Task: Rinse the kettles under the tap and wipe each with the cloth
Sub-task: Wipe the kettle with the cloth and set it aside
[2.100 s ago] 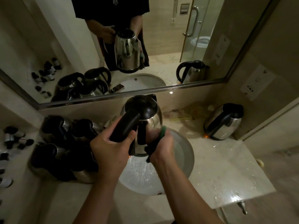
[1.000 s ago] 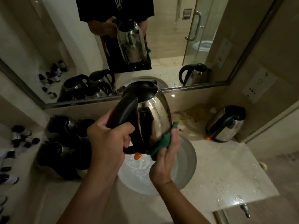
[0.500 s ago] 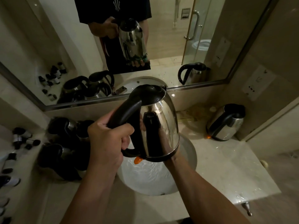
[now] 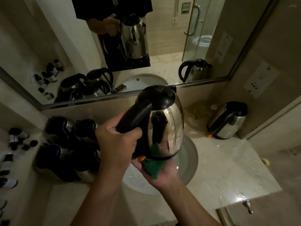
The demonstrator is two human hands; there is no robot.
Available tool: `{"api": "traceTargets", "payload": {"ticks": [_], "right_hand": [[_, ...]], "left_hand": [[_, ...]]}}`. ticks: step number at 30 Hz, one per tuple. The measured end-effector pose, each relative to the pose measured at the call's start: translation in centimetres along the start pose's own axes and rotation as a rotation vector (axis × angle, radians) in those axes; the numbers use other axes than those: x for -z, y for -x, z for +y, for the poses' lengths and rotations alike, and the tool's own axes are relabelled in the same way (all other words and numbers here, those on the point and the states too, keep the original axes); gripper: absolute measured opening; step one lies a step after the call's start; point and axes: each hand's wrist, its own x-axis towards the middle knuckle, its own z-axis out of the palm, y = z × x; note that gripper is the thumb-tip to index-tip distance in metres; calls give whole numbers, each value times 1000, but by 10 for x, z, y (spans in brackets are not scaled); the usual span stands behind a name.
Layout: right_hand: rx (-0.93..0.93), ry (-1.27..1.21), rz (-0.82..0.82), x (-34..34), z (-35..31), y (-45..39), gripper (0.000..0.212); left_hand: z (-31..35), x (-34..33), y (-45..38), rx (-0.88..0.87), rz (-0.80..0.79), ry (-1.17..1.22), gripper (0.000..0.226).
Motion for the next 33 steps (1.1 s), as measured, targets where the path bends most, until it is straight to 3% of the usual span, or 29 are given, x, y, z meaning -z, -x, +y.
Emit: {"api": "traceTargets", "payload": {"ticks": [6,8,10,13,14,16,21,23,25,29,31,33], "right_hand": [[169,27,328,8,-18,40,60],[323,91,450,-4,-17,43,57],[519,285,565,-17,-10,37,57],[835,670,894,-24,0,23,52],[971,866,897,-24,0,24,53],[1200,1283,745,-27,-6,26,55],[1462,2006,456,-47,-29,23,60],[1572,2209,242,-29,-38,19,61],[1573,2194,165,-5,-40,18,60],[1272,1620,344,-18,-31,22,67],[1331,1714,341,-46,-26,23,64],[1474,2019,264,-73,-23,26,59]], "left_hand": [[-6,-7,16,-2,62,-18,53],[-9,-13,25,6,70,-31,56],[-14,-18,32,43,78,-36,56],[-18,-22,38,68,68,-46,53],[-17,-22,39,69,68,-42,54],[-12,-23,38,79,71,-31,57],[-8,-21,28,166,124,62,62],[-6,-14,22,191,132,101,58],[-1,-6,18,183,99,87,57],[9,7,15,124,29,45,56],[10,9,13,109,5,30,58],[12,10,12,95,-10,24,58]]}}
